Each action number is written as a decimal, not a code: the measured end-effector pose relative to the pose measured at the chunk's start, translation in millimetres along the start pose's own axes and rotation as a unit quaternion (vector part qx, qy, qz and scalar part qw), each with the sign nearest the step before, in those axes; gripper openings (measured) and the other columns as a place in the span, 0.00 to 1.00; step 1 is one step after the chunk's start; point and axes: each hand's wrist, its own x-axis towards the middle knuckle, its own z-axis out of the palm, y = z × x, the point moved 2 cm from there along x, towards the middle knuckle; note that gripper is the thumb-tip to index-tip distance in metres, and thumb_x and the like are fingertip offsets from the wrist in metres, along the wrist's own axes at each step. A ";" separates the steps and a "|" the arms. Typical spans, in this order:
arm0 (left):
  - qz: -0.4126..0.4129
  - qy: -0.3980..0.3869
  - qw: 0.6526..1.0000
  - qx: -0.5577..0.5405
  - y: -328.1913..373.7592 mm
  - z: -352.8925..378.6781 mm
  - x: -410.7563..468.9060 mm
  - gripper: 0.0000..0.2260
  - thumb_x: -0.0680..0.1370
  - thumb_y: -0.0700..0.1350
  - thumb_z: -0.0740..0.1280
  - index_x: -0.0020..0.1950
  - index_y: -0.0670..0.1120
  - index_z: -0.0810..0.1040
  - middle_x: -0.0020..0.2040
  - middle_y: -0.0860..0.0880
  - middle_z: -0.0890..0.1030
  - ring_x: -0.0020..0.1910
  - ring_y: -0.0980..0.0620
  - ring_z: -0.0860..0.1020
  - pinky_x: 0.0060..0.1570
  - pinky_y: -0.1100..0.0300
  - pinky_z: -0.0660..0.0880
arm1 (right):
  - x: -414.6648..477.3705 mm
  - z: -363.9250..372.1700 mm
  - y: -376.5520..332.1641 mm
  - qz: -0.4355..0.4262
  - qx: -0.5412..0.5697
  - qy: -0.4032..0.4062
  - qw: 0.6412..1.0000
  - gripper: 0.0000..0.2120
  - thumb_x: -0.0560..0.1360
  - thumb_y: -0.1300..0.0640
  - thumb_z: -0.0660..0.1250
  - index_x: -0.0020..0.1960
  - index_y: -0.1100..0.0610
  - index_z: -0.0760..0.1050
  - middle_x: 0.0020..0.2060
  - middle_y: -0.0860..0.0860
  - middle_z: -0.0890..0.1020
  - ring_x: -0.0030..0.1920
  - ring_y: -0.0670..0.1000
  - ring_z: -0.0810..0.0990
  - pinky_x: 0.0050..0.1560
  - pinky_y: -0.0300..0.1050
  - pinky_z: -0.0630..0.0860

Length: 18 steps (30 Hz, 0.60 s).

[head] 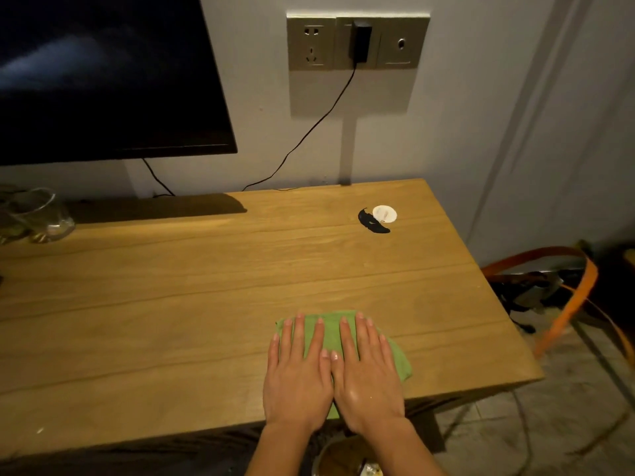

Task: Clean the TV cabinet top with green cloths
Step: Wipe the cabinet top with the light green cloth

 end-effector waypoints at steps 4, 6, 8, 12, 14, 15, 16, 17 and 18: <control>0.009 -0.001 1.000 -0.005 -2.5 -2.4 29.9 0.26 0.80 0.56 0.34 0.79 0.56 0.41 0.80 0.49 0.39 0.76 0.50 0.32 0.75 0.48 0.36 | 29.2 -4.6 -1.7 0.010 0.003 0.001 1.000 0.30 0.80 0.42 0.31 0.79 0.51 0.32 0.78 0.53 0.31 0.76 0.51 0.28 0.76 0.52 0.33; 0.009 0.005 1.000 -0.004 -4.9 -3.2 56.4 0.26 0.80 0.56 0.34 0.79 0.56 0.42 0.80 0.49 0.40 0.76 0.50 0.33 0.75 0.48 0.36 | 54.0 -7.2 -2.6 0.011 0.005 0.009 1.000 0.32 0.77 0.40 0.26 0.79 0.50 0.32 0.78 0.53 0.32 0.76 0.51 0.28 0.76 0.52 0.32; 0.008 0.015 1.000 -0.007 -6.9 -4.0 86.6 0.26 0.81 0.56 0.35 0.79 0.56 0.43 0.80 0.49 0.40 0.77 0.50 0.35 0.75 0.48 0.37 | 81.7 -9.3 -1.7 0.019 0.013 0.028 0.999 0.33 0.76 0.40 0.25 0.79 0.49 0.33 0.78 0.52 0.32 0.76 0.50 0.29 0.76 0.51 0.31; 0.011 0.019 1.000 -0.008 -12.8 -4.8 152.5 0.25 0.81 0.56 0.35 0.79 0.57 0.43 0.80 0.49 0.40 0.78 0.51 0.36 0.75 0.47 0.37 | 146.3 -14.2 0.3 0.029 0.012 0.051 0.998 0.29 0.80 0.41 0.31 0.79 0.47 0.34 0.78 0.52 0.33 0.76 0.50 0.28 0.75 0.51 0.31; 0.008 0.017 1.000 -0.007 -15.7 -5.8 187.7 0.25 0.81 0.56 0.36 0.79 0.57 0.42 0.80 0.49 0.40 0.78 0.50 0.37 0.75 0.47 0.37 | 181.5 -19.5 0.8 0.031 0.005 0.054 0.998 0.28 0.81 0.42 0.33 0.79 0.47 0.33 0.78 0.52 0.33 0.76 0.50 0.28 0.75 0.52 0.31; 0.007 0.017 1.000 -0.007 -17.0 -6.5 205.4 0.25 0.81 0.56 0.35 0.79 0.57 0.42 0.80 0.48 0.40 0.78 0.50 0.36 0.75 0.46 0.37 | 199.1 -22.8 0.6 0.032 0.001 0.056 0.998 0.28 0.81 0.42 0.32 0.78 0.46 0.33 0.78 0.52 0.33 0.76 0.50 0.27 0.75 0.52 0.31; 0.007 0.016 1.000 -0.007 -18.2 -7.4 222.6 0.26 0.81 0.57 0.35 0.79 0.57 0.42 0.80 0.48 0.40 0.78 0.50 0.36 0.75 0.46 0.38 | 216.2 -26.2 0.4 0.034 -0.002 0.057 0.998 0.28 0.81 0.41 0.32 0.78 0.46 0.33 0.78 0.52 0.33 0.76 0.50 0.28 0.76 0.53 0.31; 0.009 0.017 1.000 -0.008 -19.1 -8.2 240.0 0.26 0.80 0.57 0.34 0.79 0.57 0.42 0.80 0.48 0.40 0.78 0.50 0.37 0.75 0.45 0.38 | 233.0 -29.8 0.4 0.036 -0.004 0.057 0.998 0.28 0.80 0.41 0.32 0.78 0.46 0.33 0.78 0.53 0.33 0.76 0.50 0.28 0.76 0.53 0.32; 0.010 0.018 1.000 -0.008 -20.2 -9.3 256.8 0.26 0.80 0.57 0.33 0.79 0.56 0.42 0.80 0.48 0.40 0.78 0.50 0.37 0.75 0.45 0.39 | 249.6 -33.6 0.0 0.037 -0.005 0.056 0.998 0.28 0.80 0.41 0.32 0.78 0.47 0.33 0.78 0.53 0.33 0.76 0.51 0.29 0.76 0.53 0.32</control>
